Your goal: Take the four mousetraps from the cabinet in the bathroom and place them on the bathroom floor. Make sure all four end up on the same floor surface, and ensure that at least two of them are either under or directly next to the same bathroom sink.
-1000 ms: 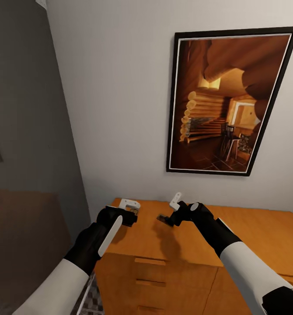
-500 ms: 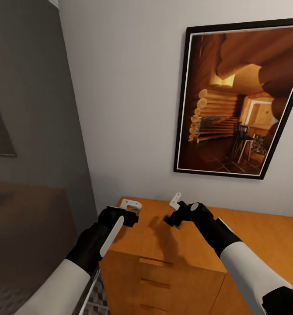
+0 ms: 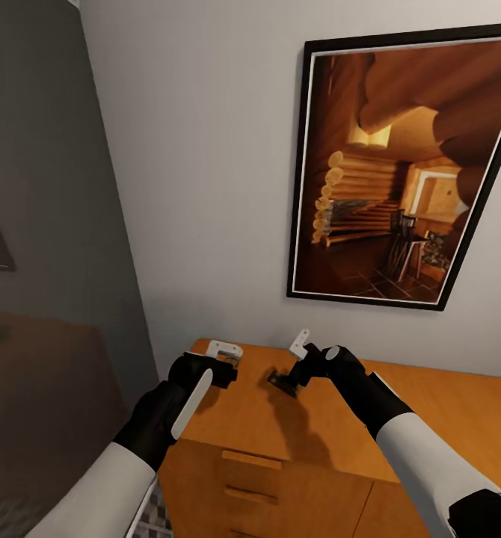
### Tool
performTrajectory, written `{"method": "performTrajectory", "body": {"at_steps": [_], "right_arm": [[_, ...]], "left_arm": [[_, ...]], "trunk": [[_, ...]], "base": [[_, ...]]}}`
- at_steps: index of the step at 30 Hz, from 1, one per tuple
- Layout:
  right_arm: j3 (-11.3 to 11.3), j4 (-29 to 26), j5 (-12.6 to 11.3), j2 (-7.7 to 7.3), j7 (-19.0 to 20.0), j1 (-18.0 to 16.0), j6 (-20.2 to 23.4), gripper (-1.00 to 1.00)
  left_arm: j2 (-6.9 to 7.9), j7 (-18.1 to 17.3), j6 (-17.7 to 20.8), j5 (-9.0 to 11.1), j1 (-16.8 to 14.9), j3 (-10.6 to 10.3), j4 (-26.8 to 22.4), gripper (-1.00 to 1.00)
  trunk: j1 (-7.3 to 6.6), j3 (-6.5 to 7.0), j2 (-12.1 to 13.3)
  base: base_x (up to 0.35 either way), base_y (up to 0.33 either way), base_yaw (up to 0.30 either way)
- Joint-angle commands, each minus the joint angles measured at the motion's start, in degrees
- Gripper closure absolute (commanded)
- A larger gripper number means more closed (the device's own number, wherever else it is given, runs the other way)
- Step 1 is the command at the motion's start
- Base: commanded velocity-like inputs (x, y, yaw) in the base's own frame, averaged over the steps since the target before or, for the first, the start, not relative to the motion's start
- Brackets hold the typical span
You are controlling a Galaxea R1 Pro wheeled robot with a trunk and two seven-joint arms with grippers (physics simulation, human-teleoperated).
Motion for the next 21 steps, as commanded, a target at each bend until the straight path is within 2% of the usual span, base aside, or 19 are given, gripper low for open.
{"method": "performTrajectory", "body": {"at_steps": [1,5,12,19,21], "right_arm": [[0.1,-0.1,0.5,-0.04,0.3,-0.1,0.2,-1.00],[0.2,-0.1,0.6,-0.04,0.3,-0.1,0.2,-1.00],[0.1,-0.1,0.5,-0.04,0.3,-0.1,0.2,-1.00],[0.1,-0.1,0.4,-0.04,0.4,-0.1,0.1,-1.00],[0.0,-0.1,0.3,-0.04,1.4,-0.1,0.2,-1.00]], "left_arm": [[0.01,0.6,0.2,0.6,-0.1,-0.1,0.0,1.00],[0.01,0.6,0.2,0.6,-0.1,0.0,0.0,1.00],[0.01,0.6,0.2,0.6,-0.1,0.0,0.0,1.00],[0.01,0.6,0.2,0.6,-0.1,0.0,0.0,1.00],[0.03,0.6,0.2,0.6,-0.1,0.0,0.0,1.00]], "trunk": [[0.02,-0.10,-0.1],[0.02,-0.10,-0.1],[0.02,-0.10,-0.1],[0.02,-0.10,-0.1],[0.02,-0.10,-0.1]], "base": [[0.002,-0.004,0.000],[0.037,-0.002,0.000],[0.170,0.000,0.000],[0.026,0.000,0.000],[0.004,0.000,0.000]]}}
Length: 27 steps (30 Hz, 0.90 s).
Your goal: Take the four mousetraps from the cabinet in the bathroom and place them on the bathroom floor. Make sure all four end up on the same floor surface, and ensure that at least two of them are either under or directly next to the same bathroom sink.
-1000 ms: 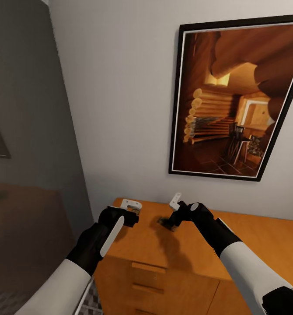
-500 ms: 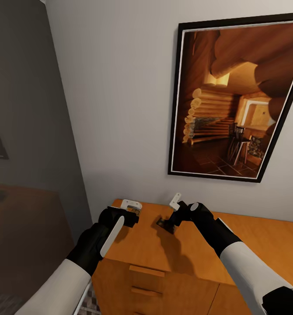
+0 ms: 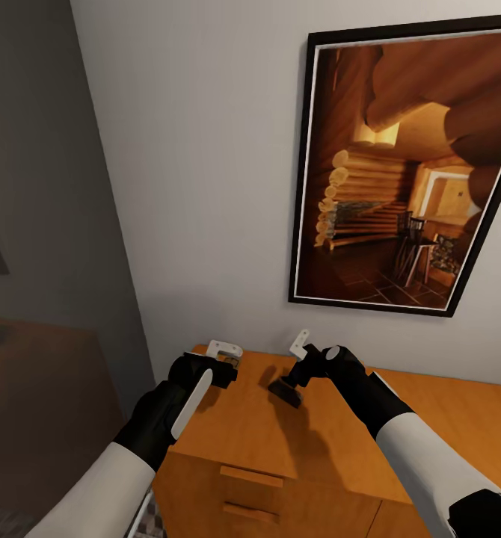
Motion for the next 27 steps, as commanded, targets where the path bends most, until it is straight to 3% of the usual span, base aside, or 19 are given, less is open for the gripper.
{"method": "performTrajectory", "body": {"at_steps": [1,5,9,12,16,27], "right_arm": [[0.1,-0.1,0.5,-0.04,1.0,-0.1,0.1,-1.00],[-0.2,-0.2,0.5,-0.04,8.4,-0.1,0.1,-1.00],[-4.6,-0.1,0.5,0.02,12.5,-0.1,0.2,-1.00],[-8.8,-0.2,0.6,0.10,13.2,-0.1,-0.1,-1.00],[-11.6,-0.2,0.7,0.12,13.5,-0.1,-0.2,-1.00],[-12.9,-0.1,0.5,0.13,13.6,-0.1,0.1,-1.00]], "left_arm": [[0.01,0.6,0.2,0.6,-0.1,-0.1,0.0,1.00],[0.04,0.6,0.2,0.6,-0.1,-0.1,-0.1,1.00],[0.09,0.6,0.2,0.6,-0.1,0.0,-0.1,1.00],[0.08,0.6,0.2,0.6,-0.1,0.0,-0.1,1.00],[0.08,0.6,0.2,0.6,-0.1,0.0,-0.1,1.00],[0.08,0.6,0.2,0.6,-0.1,0.0,-0.1,1.00]], "trunk": [[0.02,-0.10,-0.1],[0.02,-0.10,-0.1],[0.02,-0.10,-0.1],[0.02,-0.10,-0.1],[0.02,-0.10,-0.1],[0.02,-0.10,-0.1]], "base": [[0.002,0.000,0.000],[0.000,0.000,0.000],[0.000,0.000,0.000],[0.000,0.000,0.000],[0.000,0.000,0.000],[0.000,0.000,0.000]]}}
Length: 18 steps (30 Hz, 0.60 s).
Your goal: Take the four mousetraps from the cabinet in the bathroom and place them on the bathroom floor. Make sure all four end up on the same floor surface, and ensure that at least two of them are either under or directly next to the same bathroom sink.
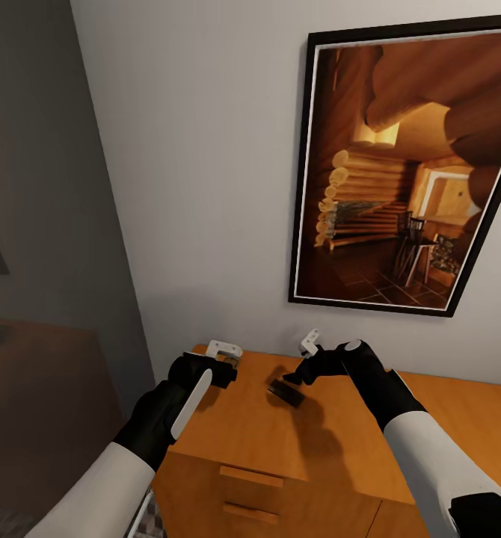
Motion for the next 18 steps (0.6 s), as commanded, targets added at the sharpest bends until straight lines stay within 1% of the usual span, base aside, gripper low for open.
{"method": "performTrajectory", "body": {"at_steps": [1,13,18], "right_arm": [[0.1,-0.1,0.3,-0.04,0.4,0.0,0.2,-1.00],[0.0,0.1,0.2,0.12,0.4,0.0,0.4,-1.00],[0.0,1.8,0.2,0.21,-0.2,0.0,0.4,-1.00]], "left_arm": [[0.01,0.6,0.2,0.6,-0.1,-0.1,0.0,1.00],[0.01,0.6,0.2,0.6,-0.1,-0.1,0.0,1.00],[0.01,0.6,0.2,0.6,-0.1,-0.1,0.0,1.00]], "trunk": [[0.02,-0.10,-0.1],[0.02,-0.10,-0.1],[0.02,-0.10,-0.1]], "base": [[0.000,0.000,0.000],[0.000,0.000,0.000],[0.000,0.000,0.000]]}}
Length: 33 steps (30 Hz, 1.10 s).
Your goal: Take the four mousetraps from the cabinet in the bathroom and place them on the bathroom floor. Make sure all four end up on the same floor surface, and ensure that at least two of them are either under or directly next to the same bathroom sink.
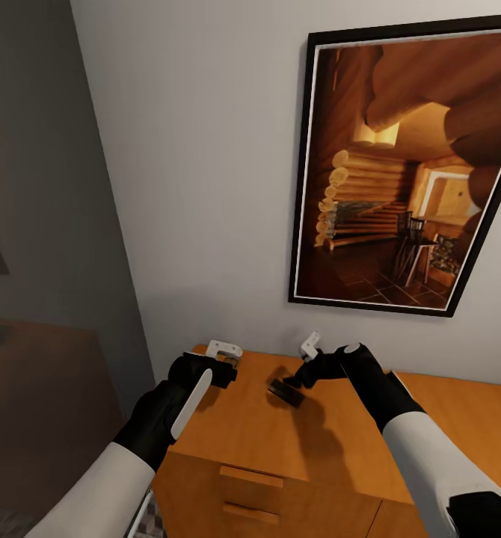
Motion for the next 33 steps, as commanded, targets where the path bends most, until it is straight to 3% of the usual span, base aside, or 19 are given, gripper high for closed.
{"method": "performTrajectory", "body": {"at_steps": [1,10,17,26,33], "right_arm": [[0.1,0.5,0.3,0.00,-0.2,0.0,0.2,-1.00],[0.1,1.8,0.3,0.60,-4.2,0.0,0.1,-1.00],[0.1,2.1,0.2,0.68,-4.1,0.0,-0.2,-1.00],[0.5,2.2,-4.2,0.69,-4.0,0.0,-0.5,-1.00],[0.7,3.2,-4.7,1.00,-4.0,0.0,-0.5,-1.00]], "left_arm": [[0.01,0.5,0.2,0.6,-0.1,-0.1,0.0,1.00],[0.01,0.6,0.2,0.6,-0.1,-0.1,0.0,1.00],[0.01,0.5,0.2,0.6,-0.1,-0.1,0.0,1.00],[0.01,0.5,0.2,0.6,-0.1,-0.1,0.0,1.00],[0.01,0.5,0.2,0.6,-0.1,-0.1,0.0,1.00]], "trunk": [[0.02,-0.10,-0.1],[0.02,-0.10,-0.1],[0.02,-0.10,-0.1],[0.02,-0.10,-0.1],[0.02,-0.10,-0.1]], "base": [[0.000,0.000,0.000],[0.000,0.000,0.000],[0.000,0.000,0.000],[0.000,0.000,0.000],[0.000,0.000,0.000]]}}
